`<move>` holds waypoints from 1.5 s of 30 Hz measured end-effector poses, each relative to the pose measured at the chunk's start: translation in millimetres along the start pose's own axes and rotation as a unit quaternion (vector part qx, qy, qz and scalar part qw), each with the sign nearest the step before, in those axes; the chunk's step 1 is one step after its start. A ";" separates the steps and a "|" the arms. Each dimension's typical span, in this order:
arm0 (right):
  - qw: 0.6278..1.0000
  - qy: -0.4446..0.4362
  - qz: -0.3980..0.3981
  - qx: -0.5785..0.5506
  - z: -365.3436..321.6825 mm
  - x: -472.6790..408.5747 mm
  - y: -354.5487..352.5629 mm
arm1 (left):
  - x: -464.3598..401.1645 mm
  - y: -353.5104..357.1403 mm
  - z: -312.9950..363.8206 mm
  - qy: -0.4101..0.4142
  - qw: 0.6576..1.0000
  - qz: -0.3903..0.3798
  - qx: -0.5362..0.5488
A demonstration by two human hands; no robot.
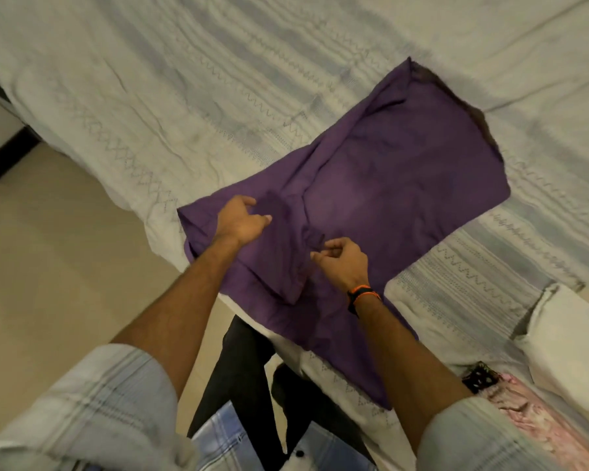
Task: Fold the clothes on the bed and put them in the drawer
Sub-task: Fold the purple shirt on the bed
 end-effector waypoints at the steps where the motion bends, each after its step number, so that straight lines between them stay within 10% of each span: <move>1: 1.000 -0.007 0.012 -0.011 -7.7 0.7 -8.3 | 0.8 -0.2 11.6 0.015 1.000 -0.011 -0.008; 19: 0.976 0.027 0.186 -0.107 -116.8 -107.7 -58.2 | -142.9 1.9 141.3 0.144 0.965 -0.183 -0.118; 45: 0.959 0.057 0.244 -0.130 -140.0 -358.0 -164.6 | -329.4 122.1 248.3 0.171 0.950 -0.219 -0.140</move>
Point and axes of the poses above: each hand's wrist, its own x-axis away from the middle knuckle, its own y-axis out of the palm, z = x × y, the point moved 1 cm from there along -x, towards the middle knuckle, and after that the axes turned 6 degrees about -z, right-handed, at the moved point
